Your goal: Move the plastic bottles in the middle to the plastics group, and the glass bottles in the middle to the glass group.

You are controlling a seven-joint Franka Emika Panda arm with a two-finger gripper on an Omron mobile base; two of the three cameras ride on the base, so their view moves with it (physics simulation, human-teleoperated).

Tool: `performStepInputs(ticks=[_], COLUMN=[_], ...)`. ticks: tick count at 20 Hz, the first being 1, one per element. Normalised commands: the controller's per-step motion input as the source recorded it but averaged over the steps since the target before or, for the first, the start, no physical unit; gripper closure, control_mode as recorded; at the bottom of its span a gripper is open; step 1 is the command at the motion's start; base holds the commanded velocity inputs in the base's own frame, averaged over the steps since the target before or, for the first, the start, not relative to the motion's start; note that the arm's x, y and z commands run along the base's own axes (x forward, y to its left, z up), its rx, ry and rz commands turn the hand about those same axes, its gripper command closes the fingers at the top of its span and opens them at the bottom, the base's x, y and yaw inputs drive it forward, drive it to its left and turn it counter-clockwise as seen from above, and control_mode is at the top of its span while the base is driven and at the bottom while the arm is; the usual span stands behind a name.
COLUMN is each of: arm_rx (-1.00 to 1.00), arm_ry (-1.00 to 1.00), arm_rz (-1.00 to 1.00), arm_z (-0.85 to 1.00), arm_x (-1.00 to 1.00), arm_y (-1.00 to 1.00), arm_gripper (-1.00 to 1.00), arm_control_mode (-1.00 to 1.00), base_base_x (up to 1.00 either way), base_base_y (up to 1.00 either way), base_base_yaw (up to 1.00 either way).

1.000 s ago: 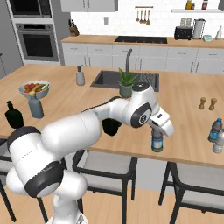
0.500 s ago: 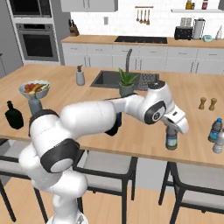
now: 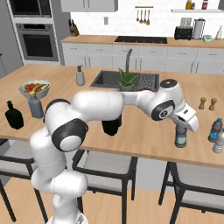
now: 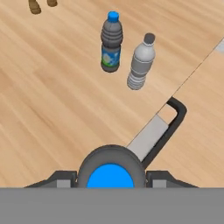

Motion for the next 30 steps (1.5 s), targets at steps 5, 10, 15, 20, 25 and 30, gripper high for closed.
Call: performStepInputs(ticks=[5,10,15,20,25,30], arm_rx=[0.00,0.00,0.01,0.03,0.00,0.00], arm_ry=[-0.01,-0.01,-0.06,-0.03,0.00,0.00], arm_rz=[0.00,0.00,0.00,0.00,0.00,0.00], arm_z=[-0.20,-0.02,-0.02,-0.05,-0.05,-0.22], arm_x=[0.21,0.39,0.30,0.14,0.00,0.02], arm_y=[-0.12,-0.33,-0.41,-0.40,-0.16,-0.03], arm_gripper=[1.00,1.00,1.00,1.00,1.00,1.00], arm_control_mode=[-1.00,-1.00,-1.00,-1.00,-1.00,-1.00], base_base_x=[0.00,0.00,0.00,0.00,0.00,0.00], base_base_y=[0.00,0.00,0.00,0.00,0.00,0.00], base_base_yaw=[0.00,0.00,0.00,0.00,0.00,0.00])
